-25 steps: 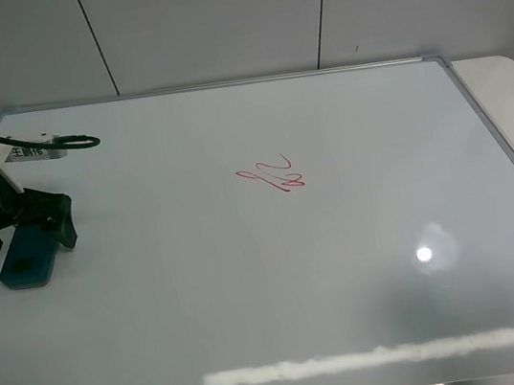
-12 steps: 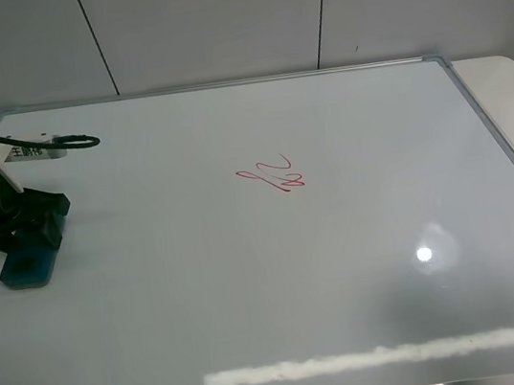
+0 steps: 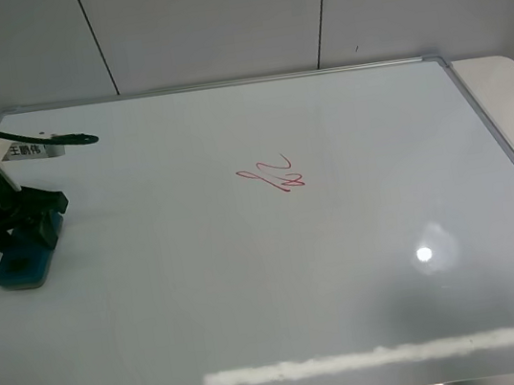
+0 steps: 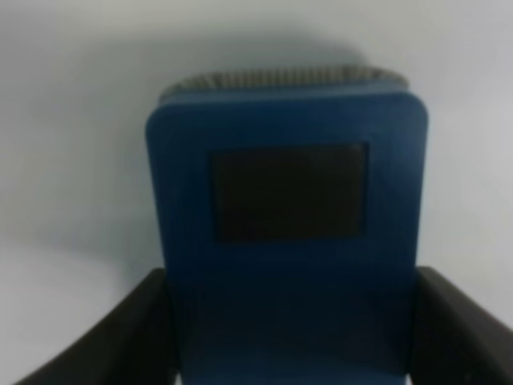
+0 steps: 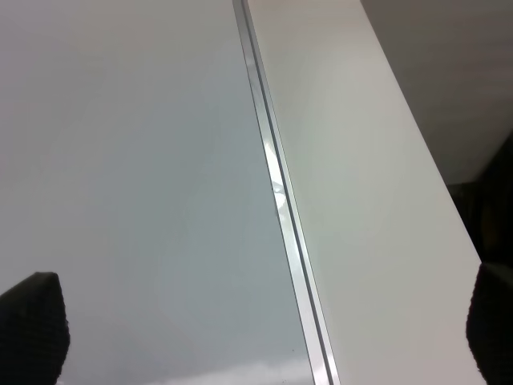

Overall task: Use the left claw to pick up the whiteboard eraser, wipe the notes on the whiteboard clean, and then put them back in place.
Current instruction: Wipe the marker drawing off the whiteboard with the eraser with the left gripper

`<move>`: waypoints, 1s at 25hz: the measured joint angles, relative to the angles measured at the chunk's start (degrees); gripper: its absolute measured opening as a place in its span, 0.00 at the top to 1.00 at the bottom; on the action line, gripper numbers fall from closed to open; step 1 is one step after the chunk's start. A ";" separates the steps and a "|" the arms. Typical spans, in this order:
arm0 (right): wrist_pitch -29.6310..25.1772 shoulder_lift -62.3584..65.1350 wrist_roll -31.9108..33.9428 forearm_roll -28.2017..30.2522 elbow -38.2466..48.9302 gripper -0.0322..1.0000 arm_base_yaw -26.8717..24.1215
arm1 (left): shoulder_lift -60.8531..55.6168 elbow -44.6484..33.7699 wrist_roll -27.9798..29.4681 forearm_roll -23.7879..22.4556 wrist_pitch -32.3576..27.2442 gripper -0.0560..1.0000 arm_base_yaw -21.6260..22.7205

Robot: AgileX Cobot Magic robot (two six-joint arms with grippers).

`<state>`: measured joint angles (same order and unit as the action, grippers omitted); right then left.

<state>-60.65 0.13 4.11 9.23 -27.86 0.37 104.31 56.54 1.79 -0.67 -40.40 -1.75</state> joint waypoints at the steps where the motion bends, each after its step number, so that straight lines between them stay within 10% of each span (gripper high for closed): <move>1: 0.00 0.00 0.00 0.00 0.00 0.01 0.00 | -0.32 1.15 0.00 0.00 -1.57 0.42 -0.90; 25: 0.00 0.00 0.00 0.00 0.00 0.01 0.00 | 15.37 36.40 5.87 0.67 -22.24 0.42 -23.10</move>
<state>-60.65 0.13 4.11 9.23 -27.86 0.37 119.68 92.94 7.66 0.00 -62.63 -24.85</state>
